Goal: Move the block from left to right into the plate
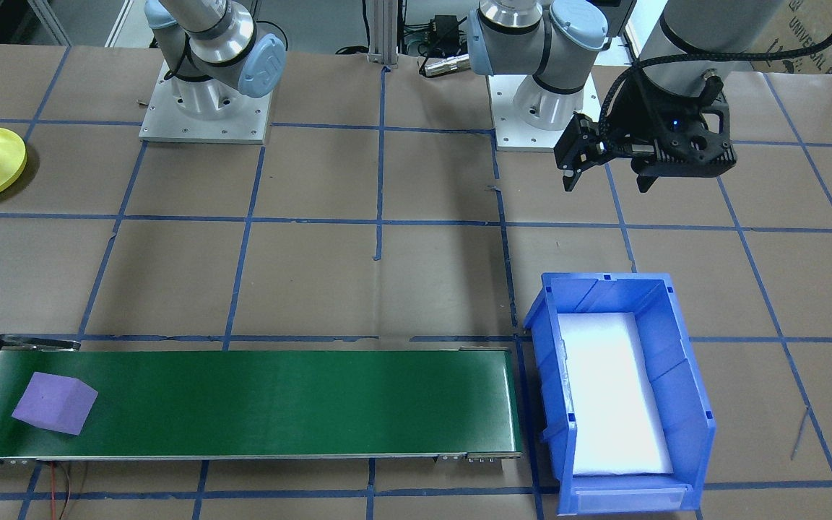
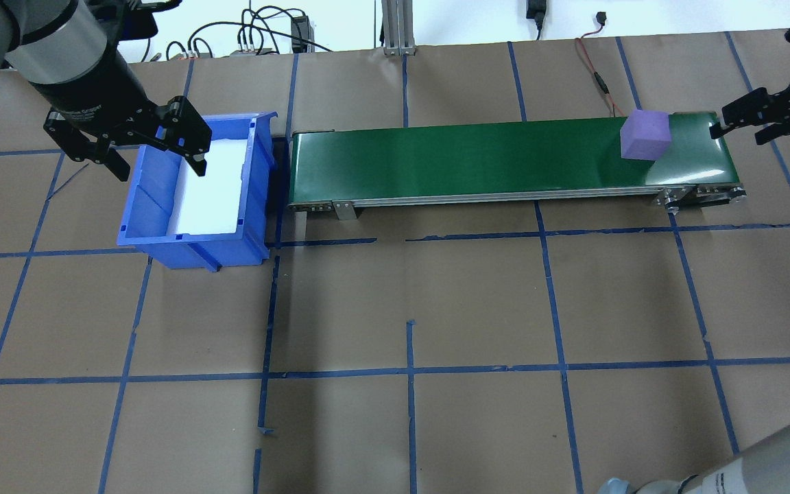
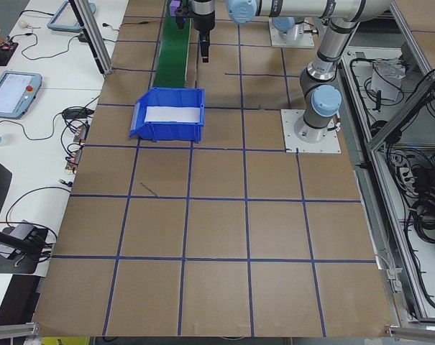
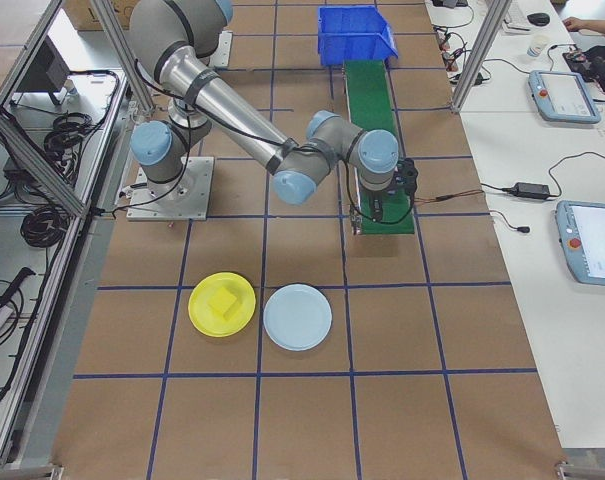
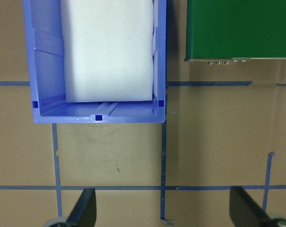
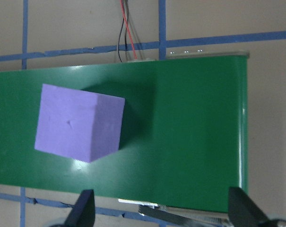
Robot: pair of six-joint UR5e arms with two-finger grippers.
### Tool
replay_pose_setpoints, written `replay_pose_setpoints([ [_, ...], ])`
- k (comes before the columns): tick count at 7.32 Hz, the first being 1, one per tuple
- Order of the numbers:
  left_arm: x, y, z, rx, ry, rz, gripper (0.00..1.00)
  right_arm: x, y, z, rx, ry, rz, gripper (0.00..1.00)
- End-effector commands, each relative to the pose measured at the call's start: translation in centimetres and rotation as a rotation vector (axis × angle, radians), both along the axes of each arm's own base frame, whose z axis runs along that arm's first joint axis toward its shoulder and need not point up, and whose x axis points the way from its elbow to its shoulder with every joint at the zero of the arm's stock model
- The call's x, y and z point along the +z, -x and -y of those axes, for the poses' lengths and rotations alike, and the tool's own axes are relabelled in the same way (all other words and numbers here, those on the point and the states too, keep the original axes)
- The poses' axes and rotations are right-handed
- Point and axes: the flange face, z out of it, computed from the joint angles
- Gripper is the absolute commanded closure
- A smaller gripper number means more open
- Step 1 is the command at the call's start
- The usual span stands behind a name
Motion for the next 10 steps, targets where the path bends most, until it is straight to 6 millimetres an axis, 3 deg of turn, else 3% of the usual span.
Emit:
replay_pose_setpoints([
  [1, -0.2, 0.0, 0.0, -0.001, -0.003, 0.000, 0.00, -2.4, -1.9, 1.7, -0.057, -0.015, 0.031, 0.01],
  [3, -0.1, 0.0, 0.0, -0.001, -0.002, 0.000, 0.00, -2.6, -2.1, 2.3, -0.059, 0.003, 0.023, 0.02],
  [6, -0.1, 0.0, 0.0, -0.001, -0.002, 0.000, 0.00, -4.6, -2.2, 3.0, -0.109, -0.006, 0.078, 0.02],
  [7, -0.1, 0.0, 0.0, -0.001, -0.002, -0.002, 0.00, -6.5, -1.9, 3.4, -0.101, -0.017, 0.075, 0.01],
  [8, -0.1, -0.1, 0.0, 0.001, -0.002, 0.000, 0.00, -6.4, -1.1, 3.6, -0.097, 0.010, 0.001, 0.02],
  [9, -0.2, -0.2, 0.0, 0.001, -0.005, -0.002, 0.00, -6.4, -1.0, 3.7, -0.080, 0.018, -0.013, 0.09],
  [10, -0.3, -0.2, 0.4, 0.010, 0.003, -0.027, 0.00, -6.2, -0.6, 3.6, -0.067, 0.018, -0.052, 0.48],
])
